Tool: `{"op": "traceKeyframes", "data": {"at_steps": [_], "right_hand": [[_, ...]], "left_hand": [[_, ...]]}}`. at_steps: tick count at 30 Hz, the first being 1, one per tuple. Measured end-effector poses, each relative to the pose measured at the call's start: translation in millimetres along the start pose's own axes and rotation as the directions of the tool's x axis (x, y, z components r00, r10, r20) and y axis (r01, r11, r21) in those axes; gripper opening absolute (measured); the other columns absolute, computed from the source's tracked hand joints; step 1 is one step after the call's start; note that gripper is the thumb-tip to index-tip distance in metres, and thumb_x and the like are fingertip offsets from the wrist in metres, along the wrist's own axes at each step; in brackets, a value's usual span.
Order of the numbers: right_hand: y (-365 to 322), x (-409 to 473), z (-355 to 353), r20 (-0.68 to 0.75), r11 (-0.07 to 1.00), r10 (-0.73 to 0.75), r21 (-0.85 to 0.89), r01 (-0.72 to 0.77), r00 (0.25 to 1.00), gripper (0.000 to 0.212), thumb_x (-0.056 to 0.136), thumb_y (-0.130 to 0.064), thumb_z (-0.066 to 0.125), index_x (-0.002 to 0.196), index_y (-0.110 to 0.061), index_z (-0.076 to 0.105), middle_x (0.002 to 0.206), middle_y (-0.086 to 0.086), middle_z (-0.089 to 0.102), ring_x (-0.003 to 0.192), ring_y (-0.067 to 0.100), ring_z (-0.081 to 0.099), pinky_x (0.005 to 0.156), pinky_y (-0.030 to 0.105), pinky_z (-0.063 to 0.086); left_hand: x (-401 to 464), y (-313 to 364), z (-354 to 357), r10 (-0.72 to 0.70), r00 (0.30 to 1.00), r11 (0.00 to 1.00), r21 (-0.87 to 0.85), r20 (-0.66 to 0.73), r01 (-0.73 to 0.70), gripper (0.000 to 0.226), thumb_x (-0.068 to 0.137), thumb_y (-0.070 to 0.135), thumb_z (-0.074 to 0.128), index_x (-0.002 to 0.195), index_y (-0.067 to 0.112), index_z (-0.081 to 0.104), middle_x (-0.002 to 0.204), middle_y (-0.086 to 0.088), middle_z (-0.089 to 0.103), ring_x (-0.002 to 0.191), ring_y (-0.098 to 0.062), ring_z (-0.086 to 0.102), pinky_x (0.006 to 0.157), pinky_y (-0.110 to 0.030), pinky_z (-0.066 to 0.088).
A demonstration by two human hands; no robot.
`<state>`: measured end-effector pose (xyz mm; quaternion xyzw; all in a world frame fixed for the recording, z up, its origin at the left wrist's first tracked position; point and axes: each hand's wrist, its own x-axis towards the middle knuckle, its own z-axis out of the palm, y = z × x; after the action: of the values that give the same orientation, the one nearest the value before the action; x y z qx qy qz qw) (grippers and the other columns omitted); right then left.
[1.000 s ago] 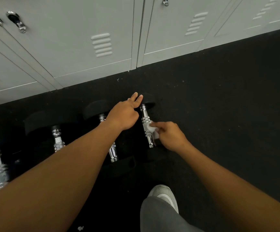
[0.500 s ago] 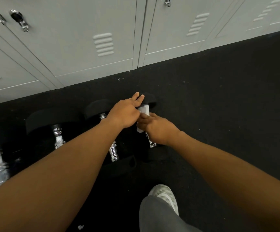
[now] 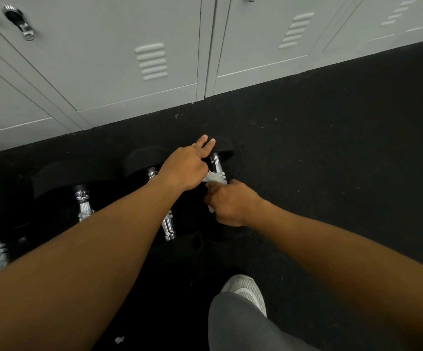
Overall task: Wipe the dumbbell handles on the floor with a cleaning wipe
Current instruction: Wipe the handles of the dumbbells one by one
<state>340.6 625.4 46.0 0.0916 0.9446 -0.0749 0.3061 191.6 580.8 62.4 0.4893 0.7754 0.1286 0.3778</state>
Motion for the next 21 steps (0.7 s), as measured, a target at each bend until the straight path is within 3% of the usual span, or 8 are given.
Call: {"op": "traceKeyframes", "data": {"at_steps": [6,9,12,16,19,21], "right_hand": [[18.7,27.9,-17.9,-0.164,0.99,0.07,-0.108,-0.089,0.984,0.035,0.096,-0.027,0.042,0.125,-0.02,0.059,0.14,0.001,0.051,0.123,0.019,0.047,0.095,0.046,0.038],[13.2,29.1,-7.7,-0.127,0.993,0.068,-0.091,-0.08,0.99,0.036,0.097,-0.029,0.041,0.126,-0.019,0.059,0.145,0.002,0.049,0.139,0.018,0.034,0.101,0.05,0.035],[6.0,10.2,0.6,-0.055,0.998,0.022,0.057,-0.019,0.998,0.035,0.095,-0.028,0.044,0.123,-0.02,0.063,0.15,0.006,0.043,0.143,0.016,0.029,0.111,0.051,0.03],[12.6,-17.7,3.7,-0.005,0.926,0.05,0.374,-0.045,0.999,0.036,0.094,-0.022,0.047,0.124,-0.031,0.065,0.16,0.0,0.029,0.132,0.024,0.048,0.103,0.042,0.043],[24.8,-30.4,10.8,-0.008,0.818,0.115,0.568,-0.091,0.993,0.033,0.095,-0.029,0.046,0.121,-0.035,0.066,0.142,0.005,0.055,0.118,0.025,0.059,0.098,0.043,0.047],[33.9,-37.6,12.1,-0.027,0.637,0.228,0.76,-0.129,0.973,0.027,0.095,-0.026,0.051,0.11,-0.028,0.073,0.115,0.004,0.071,0.107,0.021,0.065,0.095,0.043,0.051]], "left_hand": [[1.4,4.4,0.0,-0.012,1.0,1.0,0.007,0.008,0.012,0.072,0.092,0.005,0.04,0.156,0.032,0.022,0.165,0.011,0.01,0.15,-0.02,0.022,0.123,-0.039,0.016],[0.1,2.7,-1.9,-0.016,1.0,1.0,0.012,0.013,0.016,0.072,0.091,0.005,0.04,0.156,0.032,0.023,0.165,0.011,0.01,0.149,-0.02,0.025,0.123,-0.039,0.016],[-1.2,0.5,-2.7,-0.017,1.0,1.0,0.009,0.011,0.017,0.073,0.09,0.004,0.04,0.155,0.032,0.025,0.164,0.012,0.011,0.147,-0.019,0.029,0.122,-0.038,0.018],[0.0,2.2,-1.6,-0.014,1.0,1.0,0.001,0.022,0.014,0.073,0.09,0.004,0.04,0.155,0.033,0.024,0.165,0.012,0.01,0.147,-0.019,0.028,0.122,-0.038,0.017],[0.5,4.2,-1.5,-0.01,1.0,1.0,-0.009,0.023,0.01,0.072,0.091,0.004,0.039,0.155,0.033,0.024,0.165,0.012,0.009,0.149,-0.02,0.024,0.122,-0.04,0.019],[-0.3,4.8,-1.3,-0.009,1.0,1.0,-0.023,0.025,0.01,0.073,0.091,0.003,0.039,0.156,0.033,0.024,0.165,0.012,0.009,0.149,-0.02,0.023,0.122,-0.04,0.019]]}}
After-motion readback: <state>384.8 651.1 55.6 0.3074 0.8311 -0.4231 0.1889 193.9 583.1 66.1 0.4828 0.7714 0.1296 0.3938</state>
